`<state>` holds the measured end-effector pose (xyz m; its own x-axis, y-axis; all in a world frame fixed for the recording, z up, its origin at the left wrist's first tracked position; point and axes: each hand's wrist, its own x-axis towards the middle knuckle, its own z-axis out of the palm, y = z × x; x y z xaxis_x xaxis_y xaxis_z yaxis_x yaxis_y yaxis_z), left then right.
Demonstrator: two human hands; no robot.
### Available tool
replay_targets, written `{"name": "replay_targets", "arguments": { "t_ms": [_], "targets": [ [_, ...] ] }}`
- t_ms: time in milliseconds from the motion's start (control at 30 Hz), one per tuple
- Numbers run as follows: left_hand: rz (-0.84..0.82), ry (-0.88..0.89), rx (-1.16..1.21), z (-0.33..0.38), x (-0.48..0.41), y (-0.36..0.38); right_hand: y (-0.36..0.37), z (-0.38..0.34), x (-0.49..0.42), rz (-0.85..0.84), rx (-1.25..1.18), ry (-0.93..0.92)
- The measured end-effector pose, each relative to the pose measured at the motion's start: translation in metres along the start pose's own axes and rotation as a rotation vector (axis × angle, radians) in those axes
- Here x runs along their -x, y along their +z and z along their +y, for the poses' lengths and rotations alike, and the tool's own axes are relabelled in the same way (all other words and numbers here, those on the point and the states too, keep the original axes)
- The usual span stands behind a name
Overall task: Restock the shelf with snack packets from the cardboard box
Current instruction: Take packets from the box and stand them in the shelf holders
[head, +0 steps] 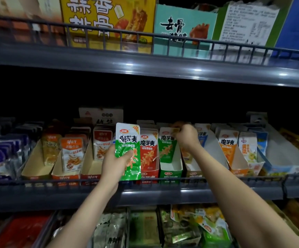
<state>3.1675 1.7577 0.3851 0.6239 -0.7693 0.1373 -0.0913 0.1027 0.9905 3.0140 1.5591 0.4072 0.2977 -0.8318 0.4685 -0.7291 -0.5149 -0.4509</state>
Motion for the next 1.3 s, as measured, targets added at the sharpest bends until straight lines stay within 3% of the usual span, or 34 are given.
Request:
{"name": "replay_targets", "arguments": {
  "t_ms": [300, 467, 567, 667, 733, 800, 867, 1000, 1167, 1300],
  "targets": [
    [-0.028, 0.021, -0.018, 0.000, 0.002, 0.007, 0.015, 0.007, 0.001, 0.078, 0.110, -0.035],
    [-0.048, 0.031, -0.051, -0.001, 0.004, 0.009, 0.003, 0.004, 0.021, 0.160, -0.065, 0.055],
    [-0.078, 0.036, -0.097, 0.000, 0.009, 0.011, -0.010, -0.002, 0.047, 0.181, -0.377, 0.028],
    [-0.166, 0.054, -0.104, 0.001, 0.016, 0.018, -0.029, -0.020, 0.068, -0.052, -0.815, 0.059],
    [-0.227, 0.059, -0.108, 0.001, 0.019, 0.024, -0.034, -0.027, 0.072, -0.259, -0.976, 0.088],
    [-0.300, 0.073, -0.105, 0.001, 0.024, 0.030, -0.037, -0.030, 0.075, -0.409, -1.015, 0.124],
    [-0.356, 0.086, -0.107, 0.001, 0.028, 0.035, -0.041, -0.029, 0.079, -0.447, -0.961, 0.126],
    [-0.369, 0.134, -0.204, -0.003, 0.028, 0.036, -0.063, -0.015, 0.079, -0.304, -0.954, 0.109],
    [0.024, 0.261, -0.707, -0.020, 0.021, 0.025, -0.082, 0.012, 0.055, 0.076, -0.860, 0.034],
    [0.087, 0.239, -0.862, -0.036, 0.018, 0.031, -0.058, 0.006, 0.045, 0.089, -0.641, 0.023]
  ]
}}
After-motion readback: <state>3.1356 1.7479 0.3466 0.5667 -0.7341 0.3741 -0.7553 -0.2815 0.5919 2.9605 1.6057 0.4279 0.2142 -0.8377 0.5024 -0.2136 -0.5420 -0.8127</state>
